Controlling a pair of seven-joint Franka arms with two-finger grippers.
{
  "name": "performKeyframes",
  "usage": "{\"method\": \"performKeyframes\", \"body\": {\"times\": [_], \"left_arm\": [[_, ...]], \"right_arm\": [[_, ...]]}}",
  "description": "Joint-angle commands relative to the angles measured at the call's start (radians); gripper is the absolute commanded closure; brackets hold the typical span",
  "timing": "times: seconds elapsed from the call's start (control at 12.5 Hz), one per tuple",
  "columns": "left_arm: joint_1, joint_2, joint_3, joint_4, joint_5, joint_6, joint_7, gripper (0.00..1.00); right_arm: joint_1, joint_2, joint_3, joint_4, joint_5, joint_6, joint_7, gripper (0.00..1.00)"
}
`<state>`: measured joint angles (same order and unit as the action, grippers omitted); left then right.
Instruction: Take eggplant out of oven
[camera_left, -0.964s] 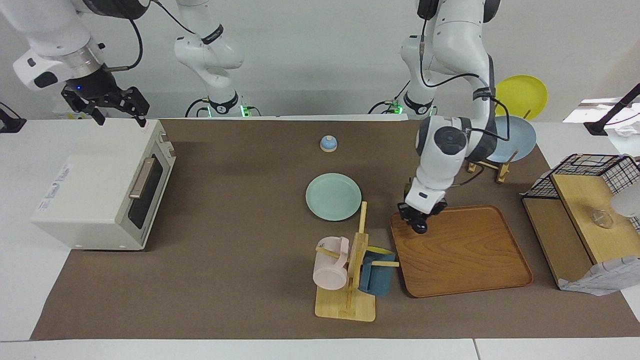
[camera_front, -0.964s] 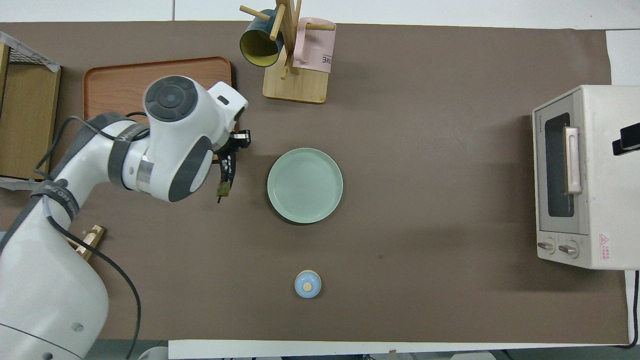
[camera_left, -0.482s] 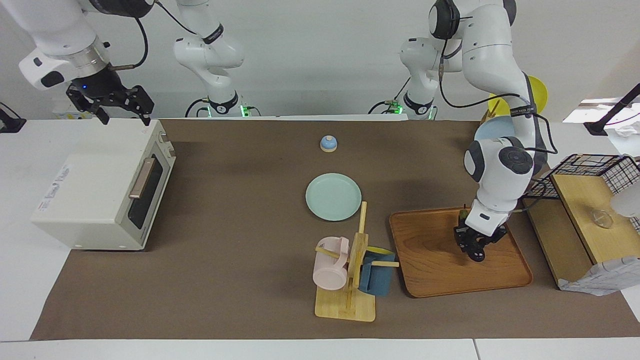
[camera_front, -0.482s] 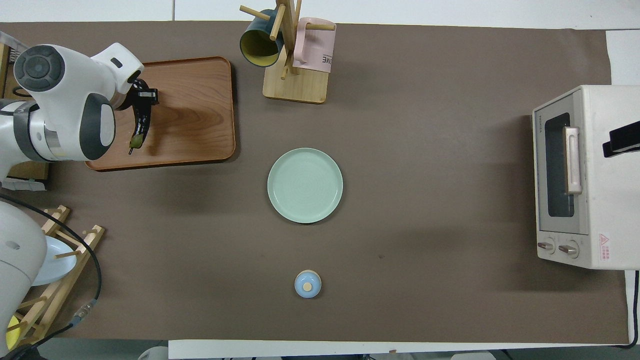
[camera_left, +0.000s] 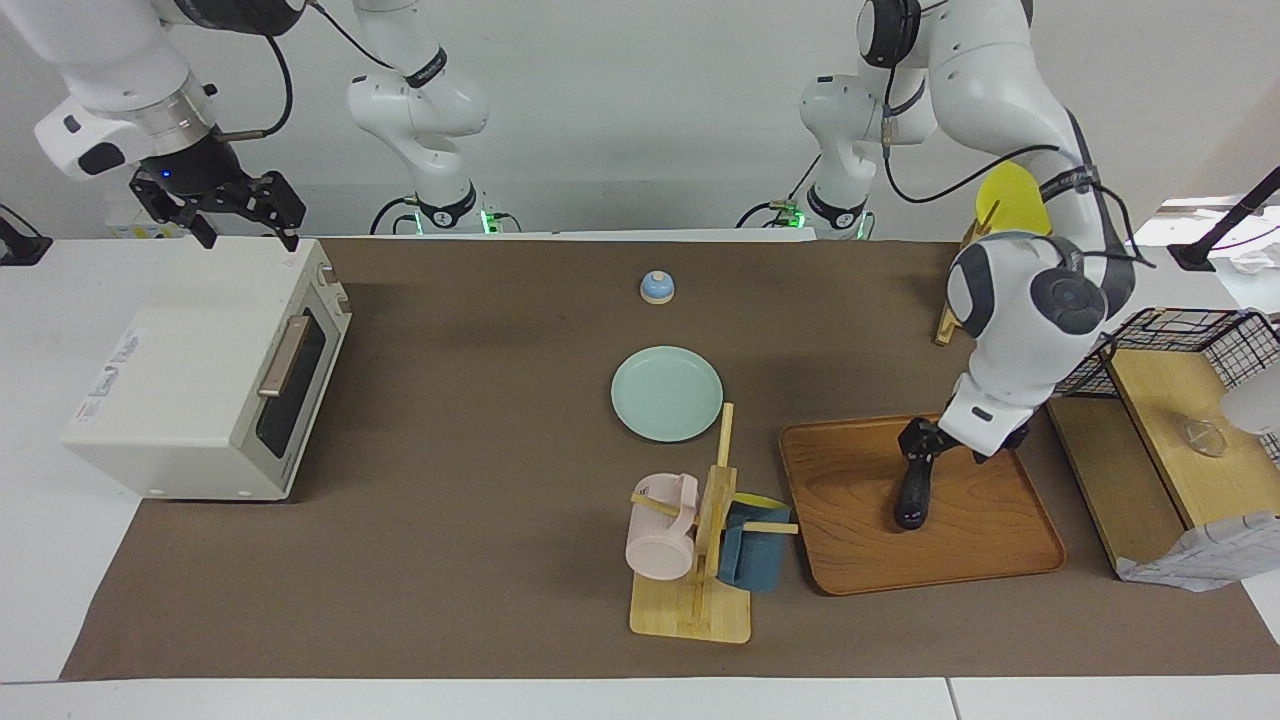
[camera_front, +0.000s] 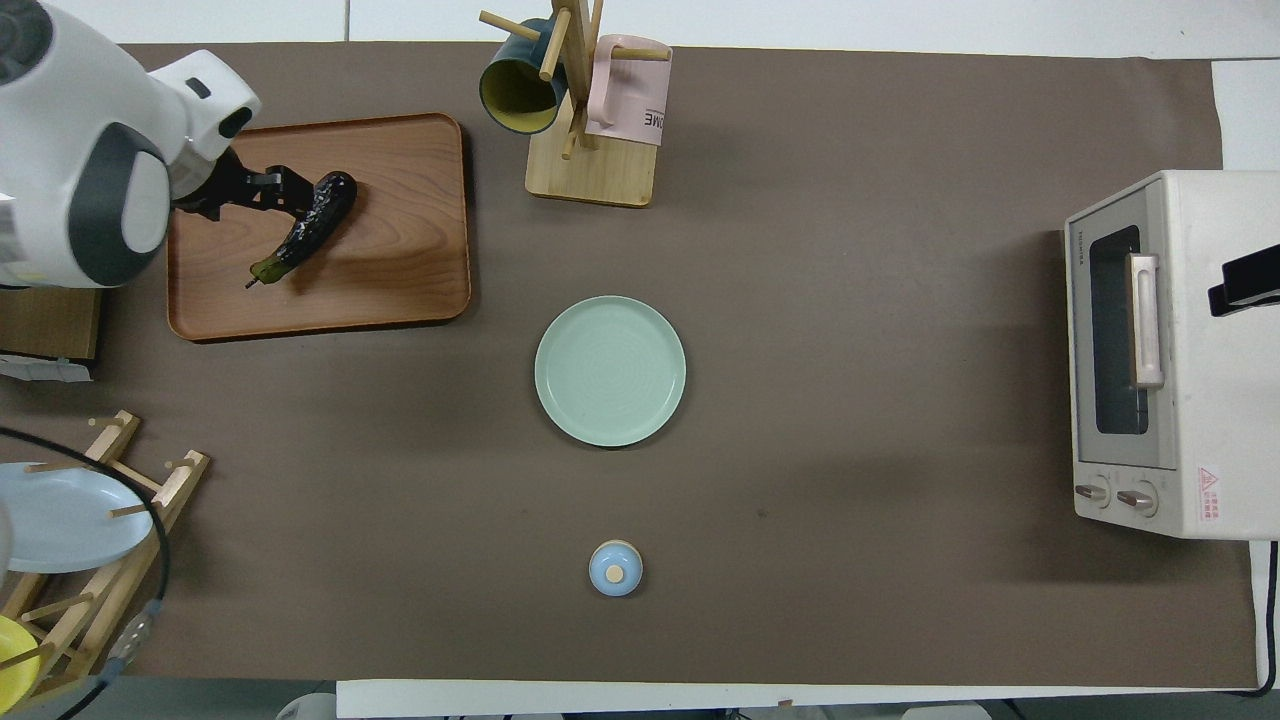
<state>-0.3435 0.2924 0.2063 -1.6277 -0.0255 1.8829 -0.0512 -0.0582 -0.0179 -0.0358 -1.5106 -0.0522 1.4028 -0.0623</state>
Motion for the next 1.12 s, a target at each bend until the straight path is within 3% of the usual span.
{"method": "performKeyframes", "body": {"times": [0.0, 0.32, 0.48, 0.56, 0.64, 0.72, 0.96, 1.04], "left_arm": [[0.009, -0.221, -0.002, -0.052, 0.001, -0.241, -0.013, 0.00], [0.084, -0.364, 0.010, -0.035, 0.006, -0.398, 0.037, 0.00], [0.147, -0.349, 0.012, 0.015, 0.010, -0.421, 0.151, 0.00], [0.173, -0.343, 0.012, 0.037, 0.010, -0.424, 0.169, 0.01], [0.196, -0.337, 0.012, 0.040, 0.013, -0.427, 0.200, 0.01], [0.193, -0.337, 0.010, 0.034, 0.030, -0.423, 0.224, 0.01], [0.169, -0.338, -0.004, 0.025, 0.041, -0.410, 0.223, 0.01], [0.158, -0.338, -0.002, 0.025, 0.041, -0.410, 0.222, 0.01]], "right_arm": [[-0.006, -0.031, -0.001, -0.054, 0.015, 0.001, -0.014, 0.01], [-0.002, -0.033, -0.001, -0.063, 0.014, -0.001, -0.013, 0.35], [-0.002, -0.034, -0.001, -0.065, 0.014, -0.002, -0.013, 0.38], [-0.002, -0.034, -0.001, -0.066, 0.014, -0.001, -0.013, 0.45], [0.003, -0.034, -0.001, -0.066, 0.014, -0.004, -0.014, 0.65], [0.003, -0.034, -0.001, -0.068, 0.014, -0.005, -0.014, 0.78], [0.003, -0.034, -0.001, -0.068, 0.012, -0.010, -0.013, 0.86], [0.003, -0.034, -0.001, -0.066, 0.012, -0.008, -0.010, 0.83]]}}
